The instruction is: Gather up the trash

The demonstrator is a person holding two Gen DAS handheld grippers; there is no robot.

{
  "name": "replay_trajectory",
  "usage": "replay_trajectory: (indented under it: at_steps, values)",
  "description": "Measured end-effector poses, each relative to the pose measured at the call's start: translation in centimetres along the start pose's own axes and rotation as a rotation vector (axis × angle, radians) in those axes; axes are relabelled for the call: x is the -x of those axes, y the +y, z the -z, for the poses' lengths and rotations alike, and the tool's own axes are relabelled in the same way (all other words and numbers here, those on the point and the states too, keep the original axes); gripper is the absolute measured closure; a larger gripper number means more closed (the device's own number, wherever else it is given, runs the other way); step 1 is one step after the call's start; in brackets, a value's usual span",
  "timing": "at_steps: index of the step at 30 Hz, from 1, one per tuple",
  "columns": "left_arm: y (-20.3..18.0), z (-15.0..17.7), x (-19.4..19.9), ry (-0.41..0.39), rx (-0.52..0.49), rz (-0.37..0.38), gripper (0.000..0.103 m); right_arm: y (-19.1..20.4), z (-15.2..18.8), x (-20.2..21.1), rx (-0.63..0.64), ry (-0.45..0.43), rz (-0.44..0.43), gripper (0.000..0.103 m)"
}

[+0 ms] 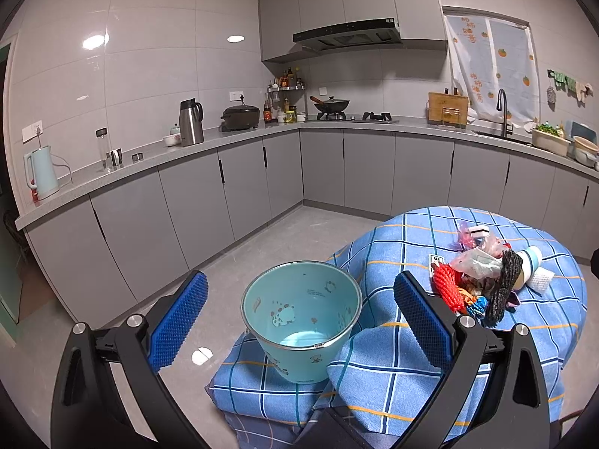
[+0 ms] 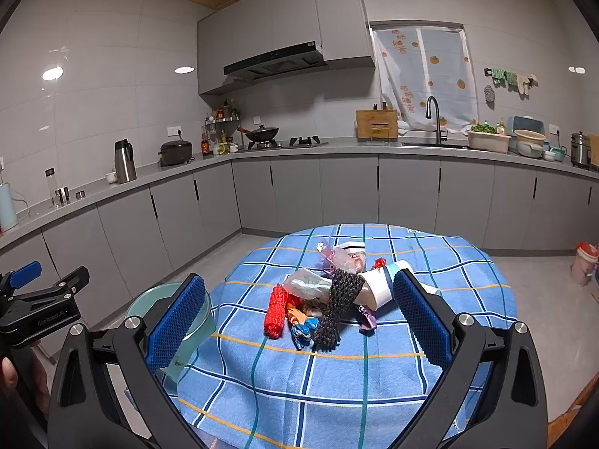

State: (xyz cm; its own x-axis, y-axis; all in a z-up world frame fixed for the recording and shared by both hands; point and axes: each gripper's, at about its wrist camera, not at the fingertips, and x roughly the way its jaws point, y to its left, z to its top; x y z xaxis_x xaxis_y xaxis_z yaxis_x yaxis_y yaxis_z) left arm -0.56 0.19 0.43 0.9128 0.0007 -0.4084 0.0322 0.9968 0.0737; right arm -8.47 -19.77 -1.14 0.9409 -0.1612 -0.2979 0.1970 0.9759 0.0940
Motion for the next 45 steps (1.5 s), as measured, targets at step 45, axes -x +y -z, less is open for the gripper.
replay_trajectory:
  at_steps: [45]
  values:
    - [-0.07, -0.18, 0.52, -0.009, -0.004, 0.008, 0.005, 0.31, 0.25, -0.42, -0.001, 0.016, -0.004, 0.004]
